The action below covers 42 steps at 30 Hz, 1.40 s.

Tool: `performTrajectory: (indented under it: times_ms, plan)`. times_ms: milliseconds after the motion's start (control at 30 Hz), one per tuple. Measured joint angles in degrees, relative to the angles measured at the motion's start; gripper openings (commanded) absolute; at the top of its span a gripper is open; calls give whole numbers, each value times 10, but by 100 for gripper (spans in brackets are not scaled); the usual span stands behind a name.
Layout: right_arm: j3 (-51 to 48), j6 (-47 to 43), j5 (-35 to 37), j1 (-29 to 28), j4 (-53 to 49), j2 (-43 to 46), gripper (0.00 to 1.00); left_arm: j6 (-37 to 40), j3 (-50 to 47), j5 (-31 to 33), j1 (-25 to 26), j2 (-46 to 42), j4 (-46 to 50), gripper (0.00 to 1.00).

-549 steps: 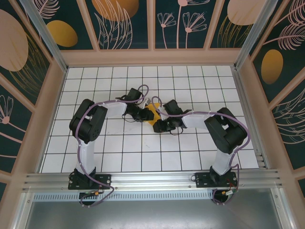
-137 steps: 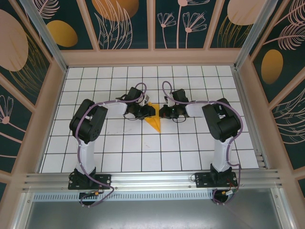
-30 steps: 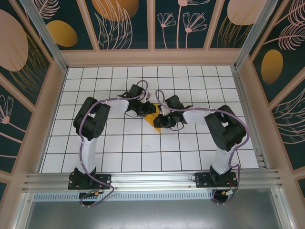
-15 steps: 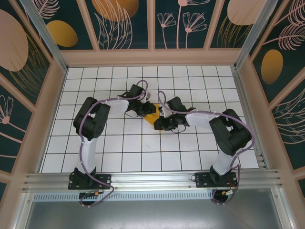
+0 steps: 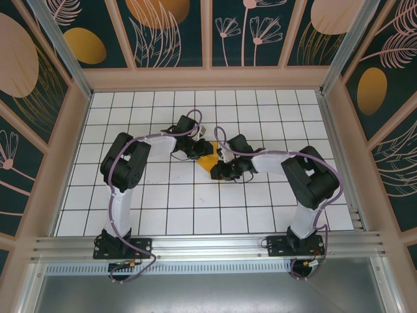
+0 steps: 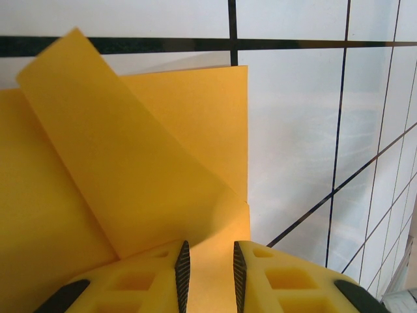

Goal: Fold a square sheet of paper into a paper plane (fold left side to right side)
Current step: Fourth fold the wing at the center of the table.

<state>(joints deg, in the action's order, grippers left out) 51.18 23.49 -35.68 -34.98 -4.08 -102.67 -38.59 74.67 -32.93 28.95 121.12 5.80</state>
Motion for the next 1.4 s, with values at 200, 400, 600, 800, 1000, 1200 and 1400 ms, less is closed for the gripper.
performTrajectory:
  times_ms: [200, 400, 600, 800, 1000, 1200, 1400]
  plan:
    - [-2, 7, 0, 0, 8, -9, 24, 0, 0, 0, 0, 0, 0, 29]
    - [-2, 9, 2, 0, 11, -14, 23, 0, 0, 2, 0, 0, 0, 29]
    - [-24, 9, 6, 0, 34, -7, 21, 0, 0, 2, 0, 0, 0, 29]
    - [-59, 9, 7, 0, 21, 30, 20, 0, 0, 4, 0, 0, 0, 29]
    - [-48, 9, -7, 8, 7, 86, 17, 0, 0, 4, 0, 0, 0, 29]
    - [13, 9, -3, 11, 23, 65, 16, 0, 0, 4, 0, -1, 0, 29]
    - [39, 9, 9, 11, 30, -8, 16, 0, 0, 4, 0, -1, 0, 29]
